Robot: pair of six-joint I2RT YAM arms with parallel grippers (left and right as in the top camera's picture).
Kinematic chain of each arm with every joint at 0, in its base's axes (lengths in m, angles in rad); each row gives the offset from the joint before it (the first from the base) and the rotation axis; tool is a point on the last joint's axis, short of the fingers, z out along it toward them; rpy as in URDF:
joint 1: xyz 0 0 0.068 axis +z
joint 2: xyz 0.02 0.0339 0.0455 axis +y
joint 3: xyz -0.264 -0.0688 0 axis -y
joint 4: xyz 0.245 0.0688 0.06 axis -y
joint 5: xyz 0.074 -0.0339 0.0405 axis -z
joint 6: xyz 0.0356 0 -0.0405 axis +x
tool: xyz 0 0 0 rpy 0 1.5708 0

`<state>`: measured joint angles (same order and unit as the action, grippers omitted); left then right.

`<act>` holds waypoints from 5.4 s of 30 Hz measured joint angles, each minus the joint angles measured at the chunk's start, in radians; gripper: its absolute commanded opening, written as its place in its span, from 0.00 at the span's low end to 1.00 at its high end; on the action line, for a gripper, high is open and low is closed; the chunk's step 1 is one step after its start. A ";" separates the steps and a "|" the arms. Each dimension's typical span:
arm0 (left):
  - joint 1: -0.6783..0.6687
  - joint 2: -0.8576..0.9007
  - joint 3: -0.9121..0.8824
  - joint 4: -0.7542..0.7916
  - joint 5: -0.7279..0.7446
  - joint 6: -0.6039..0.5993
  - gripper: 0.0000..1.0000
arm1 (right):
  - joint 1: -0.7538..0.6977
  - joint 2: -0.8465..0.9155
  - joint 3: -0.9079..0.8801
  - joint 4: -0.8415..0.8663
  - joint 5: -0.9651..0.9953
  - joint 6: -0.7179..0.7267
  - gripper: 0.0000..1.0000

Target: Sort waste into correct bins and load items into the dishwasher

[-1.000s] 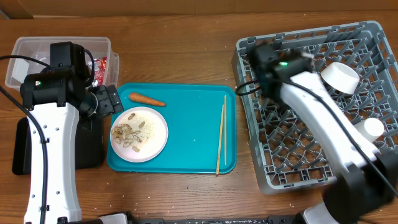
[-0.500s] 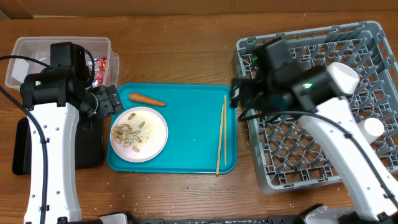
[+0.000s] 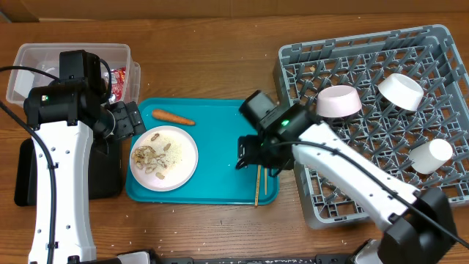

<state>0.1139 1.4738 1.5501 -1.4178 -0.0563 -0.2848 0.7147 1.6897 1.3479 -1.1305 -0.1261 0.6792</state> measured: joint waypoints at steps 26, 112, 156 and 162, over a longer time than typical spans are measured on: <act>0.000 0.000 0.000 0.000 0.000 0.000 0.94 | 0.081 0.163 -0.117 0.135 -0.002 0.104 0.67; 0.000 0.000 0.000 -0.008 0.000 0.000 0.94 | -0.327 -0.030 -0.015 -0.198 0.224 -0.412 0.41; 0.000 0.000 0.000 -0.011 0.000 0.000 0.95 | -0.103 0.403 0.148 0.005 0.131 -0.185 0.49; 0.000 0.000 0.000 -0.011 0.000 0.000 0.94 | -0.099 0.413 0.137 0.024 0.130 -0.182 0.36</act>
<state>0.1139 1.4738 1.5501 -1.4292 -0.0566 -0.2848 0.6159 2.1029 1.4853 -1.1065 0.0044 0.4969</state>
